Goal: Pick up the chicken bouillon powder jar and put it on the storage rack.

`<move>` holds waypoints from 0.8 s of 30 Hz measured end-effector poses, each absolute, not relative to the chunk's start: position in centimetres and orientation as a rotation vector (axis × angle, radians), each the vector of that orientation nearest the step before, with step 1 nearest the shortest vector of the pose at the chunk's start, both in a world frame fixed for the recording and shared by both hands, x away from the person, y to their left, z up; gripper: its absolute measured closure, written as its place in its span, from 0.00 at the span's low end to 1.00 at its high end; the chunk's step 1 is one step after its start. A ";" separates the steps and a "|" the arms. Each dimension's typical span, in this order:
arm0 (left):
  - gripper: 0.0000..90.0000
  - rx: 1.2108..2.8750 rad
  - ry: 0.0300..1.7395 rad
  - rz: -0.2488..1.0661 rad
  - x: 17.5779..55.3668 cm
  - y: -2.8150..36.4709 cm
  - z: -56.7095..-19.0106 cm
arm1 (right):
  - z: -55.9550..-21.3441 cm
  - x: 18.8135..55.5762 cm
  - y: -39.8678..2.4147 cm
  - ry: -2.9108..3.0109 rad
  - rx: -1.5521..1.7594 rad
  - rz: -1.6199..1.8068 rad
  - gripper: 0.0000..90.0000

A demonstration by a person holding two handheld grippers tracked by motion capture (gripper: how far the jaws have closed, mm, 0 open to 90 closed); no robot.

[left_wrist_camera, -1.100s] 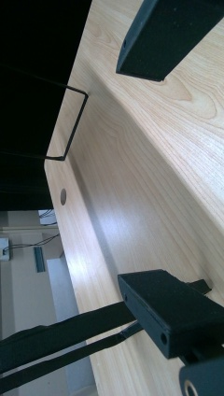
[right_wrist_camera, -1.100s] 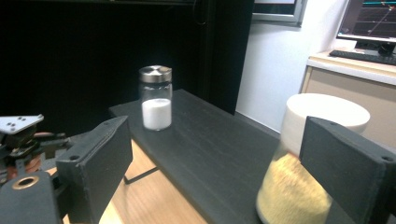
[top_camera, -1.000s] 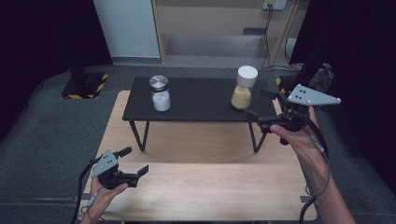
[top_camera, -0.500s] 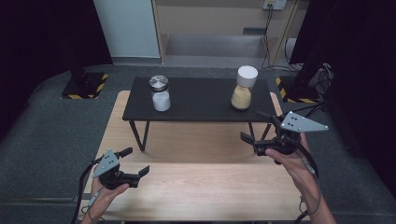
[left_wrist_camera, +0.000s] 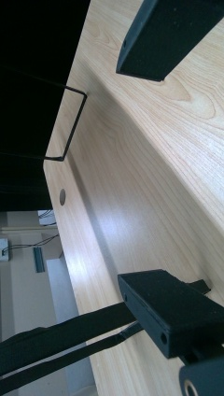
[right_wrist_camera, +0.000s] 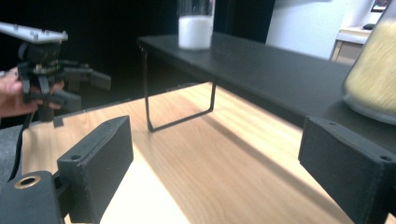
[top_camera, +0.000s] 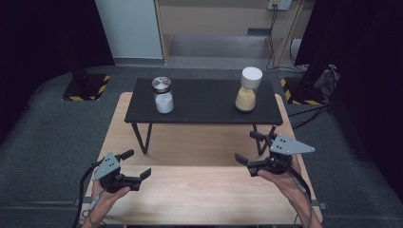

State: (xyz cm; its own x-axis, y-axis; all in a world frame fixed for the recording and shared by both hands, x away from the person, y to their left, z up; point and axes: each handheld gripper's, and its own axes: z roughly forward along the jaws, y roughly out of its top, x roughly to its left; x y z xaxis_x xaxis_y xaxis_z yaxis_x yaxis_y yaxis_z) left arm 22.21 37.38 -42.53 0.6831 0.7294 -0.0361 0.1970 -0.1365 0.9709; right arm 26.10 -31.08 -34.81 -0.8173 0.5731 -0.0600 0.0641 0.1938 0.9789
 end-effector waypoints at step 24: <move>0.01 1.679 0.749 0.546 22.2 37.4 -42.5 | -41.3 24.4 -29.8 2.096 0.655 1.619 0.10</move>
State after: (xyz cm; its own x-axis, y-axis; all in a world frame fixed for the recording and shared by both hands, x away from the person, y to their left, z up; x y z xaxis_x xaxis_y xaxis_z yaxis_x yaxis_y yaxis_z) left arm 22.21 37.42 -42.55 0.6870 0.7259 -0.0332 0.1902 -0.1354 0.9724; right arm 24.42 -29.78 -41.32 -0.8052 0.5918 -0.0362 0.1146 0.2152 0.9698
